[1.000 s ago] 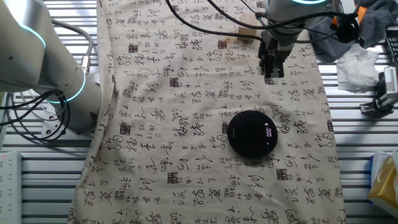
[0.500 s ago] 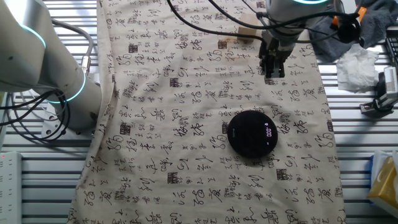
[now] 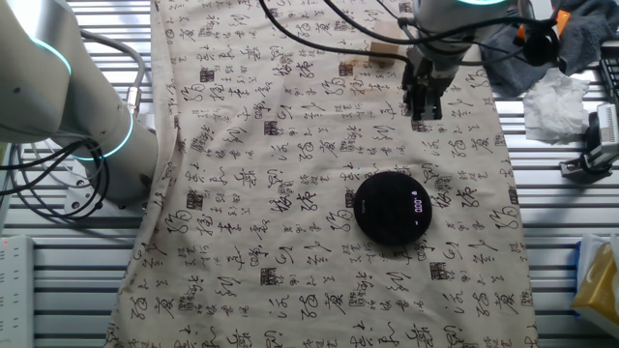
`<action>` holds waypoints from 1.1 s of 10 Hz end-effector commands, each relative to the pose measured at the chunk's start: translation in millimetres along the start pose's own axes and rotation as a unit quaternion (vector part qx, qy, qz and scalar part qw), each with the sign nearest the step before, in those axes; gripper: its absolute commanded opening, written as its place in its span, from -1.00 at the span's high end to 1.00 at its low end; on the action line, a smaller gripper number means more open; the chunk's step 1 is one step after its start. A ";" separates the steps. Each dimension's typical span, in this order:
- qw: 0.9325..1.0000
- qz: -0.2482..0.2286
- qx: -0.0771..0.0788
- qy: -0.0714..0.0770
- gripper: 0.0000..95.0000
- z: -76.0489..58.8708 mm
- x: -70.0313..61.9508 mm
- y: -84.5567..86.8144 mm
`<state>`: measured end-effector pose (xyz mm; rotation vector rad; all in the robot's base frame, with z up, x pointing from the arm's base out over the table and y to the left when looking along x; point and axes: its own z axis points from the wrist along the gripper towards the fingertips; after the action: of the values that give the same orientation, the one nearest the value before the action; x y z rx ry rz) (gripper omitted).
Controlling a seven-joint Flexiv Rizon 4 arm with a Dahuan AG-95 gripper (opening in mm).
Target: Place the block on the scale
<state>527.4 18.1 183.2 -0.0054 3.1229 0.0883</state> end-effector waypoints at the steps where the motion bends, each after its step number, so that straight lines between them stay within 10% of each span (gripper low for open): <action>1: 1.000 0.002 0.003 0.007 1.00 0.0 0.2 0.0; 11: 1.000 -0.003 0.013 0.010 1.00 -1.2 0.8 0.3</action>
<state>525.6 18.2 184.4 -0.0317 3.1426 0.0461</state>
